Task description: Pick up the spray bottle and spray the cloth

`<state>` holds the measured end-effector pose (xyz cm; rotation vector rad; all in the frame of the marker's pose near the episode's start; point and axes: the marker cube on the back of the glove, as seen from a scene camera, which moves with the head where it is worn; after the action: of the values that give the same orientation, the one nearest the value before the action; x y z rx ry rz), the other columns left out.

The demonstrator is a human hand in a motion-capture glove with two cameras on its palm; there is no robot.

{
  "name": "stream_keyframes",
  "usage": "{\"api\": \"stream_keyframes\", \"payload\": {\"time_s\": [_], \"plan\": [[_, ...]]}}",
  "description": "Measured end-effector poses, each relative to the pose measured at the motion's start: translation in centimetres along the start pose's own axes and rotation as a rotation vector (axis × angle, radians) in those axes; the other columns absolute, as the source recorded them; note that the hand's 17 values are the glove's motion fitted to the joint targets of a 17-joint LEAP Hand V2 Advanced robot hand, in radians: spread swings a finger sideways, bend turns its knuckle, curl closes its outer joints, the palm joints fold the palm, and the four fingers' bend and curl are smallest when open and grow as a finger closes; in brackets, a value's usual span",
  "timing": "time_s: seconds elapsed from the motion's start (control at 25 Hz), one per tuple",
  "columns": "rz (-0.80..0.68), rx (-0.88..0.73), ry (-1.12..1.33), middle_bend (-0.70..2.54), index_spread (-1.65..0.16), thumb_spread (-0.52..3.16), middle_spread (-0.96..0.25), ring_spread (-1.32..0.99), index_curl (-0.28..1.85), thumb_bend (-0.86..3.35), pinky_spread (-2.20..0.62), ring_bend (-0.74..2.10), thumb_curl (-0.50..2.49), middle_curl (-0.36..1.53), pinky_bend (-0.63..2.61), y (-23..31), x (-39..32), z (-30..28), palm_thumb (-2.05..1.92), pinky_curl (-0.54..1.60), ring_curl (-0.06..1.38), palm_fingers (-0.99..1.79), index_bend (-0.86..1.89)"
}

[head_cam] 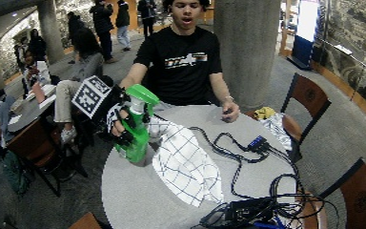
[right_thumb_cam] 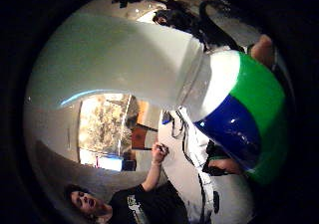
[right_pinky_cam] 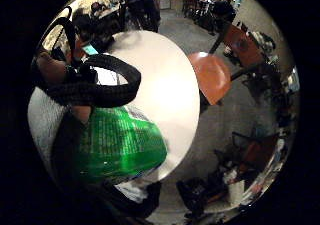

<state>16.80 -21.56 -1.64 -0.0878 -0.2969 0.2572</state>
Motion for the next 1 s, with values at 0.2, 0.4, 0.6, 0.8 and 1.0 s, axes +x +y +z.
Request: {"api": "stream_keyframes", "payload": {"time_s": [0.2,0.4,0.6,0.8,1.0], "plan": [[0.013,-0.165,0.185,0.25,-0.22,0.67,-0.04,-0.06,0.3,-0.03,0.04,0.5,0.55,0.42,0.52,0.7,-0.8,0.7,0.97,0.31,0.38,1.11,0.11],[0.033,-0.268,0.333,0.25,-0.21,0.66,-0.04,-0.06,0.3,-0.03,0.03,0.5,0.57,0.43,0.52,0.8,-1.1,1.4,0.97,0.32,0.39,1.11,0.11],[0.06,-0.318,0.424,0.25,-0.21,0.65,-0.04,-0.06,0.3,-0.03,0.03,0.5,0.58,0.43,0.52,1.0,-0.8,1.8,0.97,0.32,0.39,1.11,0.11],[0.073,-0.344,0.506,0.24,-0.21,0.65,-0.04,-0.06,0.3,-0.03,0.02,0.5,0.59,0.44,0.52,1.1,-0.7,1.9,0.97,0.32,0.39,1.11,0.11],[0.08,-0.376,0.569,0.24,-0.21,0.64,-0.04,-0.06,0.29,-0.03,0.02,0.5,0.6,0.44,0.52,1.2,-0.9,2.1,0.96,0.33,0.39,1.11,0.11]]}}
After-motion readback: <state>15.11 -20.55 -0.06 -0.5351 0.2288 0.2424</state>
